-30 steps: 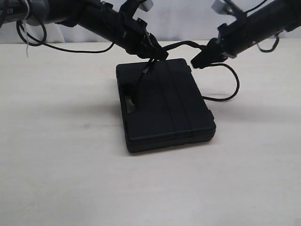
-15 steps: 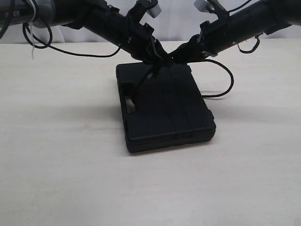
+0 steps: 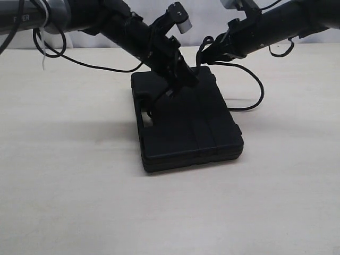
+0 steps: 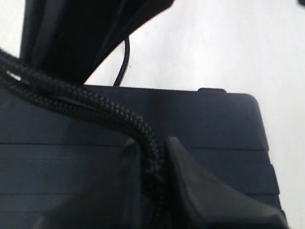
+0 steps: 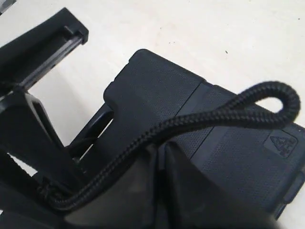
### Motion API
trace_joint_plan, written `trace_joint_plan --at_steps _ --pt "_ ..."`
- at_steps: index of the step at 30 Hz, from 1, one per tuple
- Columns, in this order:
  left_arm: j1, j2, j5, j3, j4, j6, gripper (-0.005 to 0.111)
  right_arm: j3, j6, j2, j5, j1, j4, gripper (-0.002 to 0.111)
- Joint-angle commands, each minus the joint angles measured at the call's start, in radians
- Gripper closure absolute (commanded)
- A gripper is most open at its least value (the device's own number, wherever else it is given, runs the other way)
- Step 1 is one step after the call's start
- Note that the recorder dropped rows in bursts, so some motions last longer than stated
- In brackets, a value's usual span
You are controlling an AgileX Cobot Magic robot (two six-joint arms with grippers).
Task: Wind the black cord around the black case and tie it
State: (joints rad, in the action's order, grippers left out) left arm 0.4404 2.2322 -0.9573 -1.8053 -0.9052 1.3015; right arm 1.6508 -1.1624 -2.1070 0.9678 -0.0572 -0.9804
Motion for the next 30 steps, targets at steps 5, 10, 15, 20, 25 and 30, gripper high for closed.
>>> trace_joint_plan --at_steps 5,10,15,20,25,30 --pt "0.002 0.005 -0.044 0.000 0.066 0.001 0.107 -0.002 -0.015 0.009 0.008 0.016 -0.082 0.104" --pt "0.004 0.024 -0.049 0.000 0.058 0.007 0.107 -0.002 -0.025 0.009 0.005 0.022 -0.101 0.104" --pt "0.004 0.030 -0.031 0.000 0.057 0.007 0.107 -0.002 -0.027 0.009 0.005 0.022 -0.091 0.104" --pt "0.004 0.030 -0.031 0.000 0.081 0.007 0.107 -0.002 0.028 0.009 0.039 0.022 0.032 0.104" --pt "0.004 0.030 -0.004 0.000 0.085 0.007 0.107 -0.002 0.087 0.009 0.114 0.022 0.172 0.104" --pt "0.004 0.030 -0.012 0.000 0.086 0.005 0.107 0.000 0.130 0.013 0.118 0.022 0.176 0.101"
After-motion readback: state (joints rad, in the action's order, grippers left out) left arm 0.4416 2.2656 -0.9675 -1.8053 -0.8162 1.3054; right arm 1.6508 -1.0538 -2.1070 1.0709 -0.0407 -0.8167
